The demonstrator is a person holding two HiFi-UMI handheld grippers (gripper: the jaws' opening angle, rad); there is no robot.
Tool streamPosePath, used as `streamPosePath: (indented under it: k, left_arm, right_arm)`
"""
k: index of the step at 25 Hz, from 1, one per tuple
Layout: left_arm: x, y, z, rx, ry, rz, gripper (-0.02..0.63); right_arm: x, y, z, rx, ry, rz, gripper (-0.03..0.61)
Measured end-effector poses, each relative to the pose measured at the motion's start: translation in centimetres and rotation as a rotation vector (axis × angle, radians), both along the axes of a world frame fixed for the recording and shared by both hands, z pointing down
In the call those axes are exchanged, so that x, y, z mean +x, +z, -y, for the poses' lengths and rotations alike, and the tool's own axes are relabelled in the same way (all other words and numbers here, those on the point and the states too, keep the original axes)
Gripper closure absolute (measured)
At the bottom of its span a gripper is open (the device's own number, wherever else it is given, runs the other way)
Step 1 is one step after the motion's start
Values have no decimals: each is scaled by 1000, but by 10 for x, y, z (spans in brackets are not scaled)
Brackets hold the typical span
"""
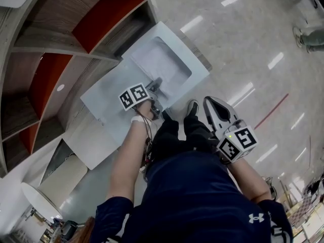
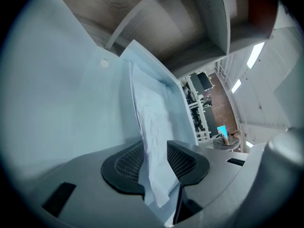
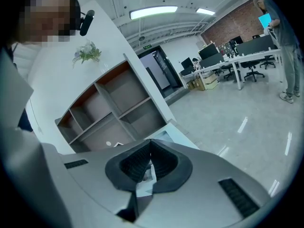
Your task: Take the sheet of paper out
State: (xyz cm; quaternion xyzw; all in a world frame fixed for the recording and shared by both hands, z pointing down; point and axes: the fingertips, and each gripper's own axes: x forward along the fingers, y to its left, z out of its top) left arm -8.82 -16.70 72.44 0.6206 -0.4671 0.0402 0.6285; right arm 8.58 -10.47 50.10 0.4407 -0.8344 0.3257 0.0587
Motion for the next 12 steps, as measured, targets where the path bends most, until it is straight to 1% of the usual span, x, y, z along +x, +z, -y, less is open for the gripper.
streamPosePath:
  k: [4,7,10,12]
  left_arm:
    - [0,3,5,-3,-8,-1,455]
    - [-1,5,11,-6,-34,-21,485]
    - [1,5,15,-1,-67,-63,521]
    - [2,7,16,-2,-72,-72,528]
  right_arm:
    - [3,1,-4,-10,6,-3,566]
    - [7,2,-4,-11,13,-5,566]
    - [9,3,-7,-14,17,-6,566]
    - [11,3,-9,-16,20,-7,566]
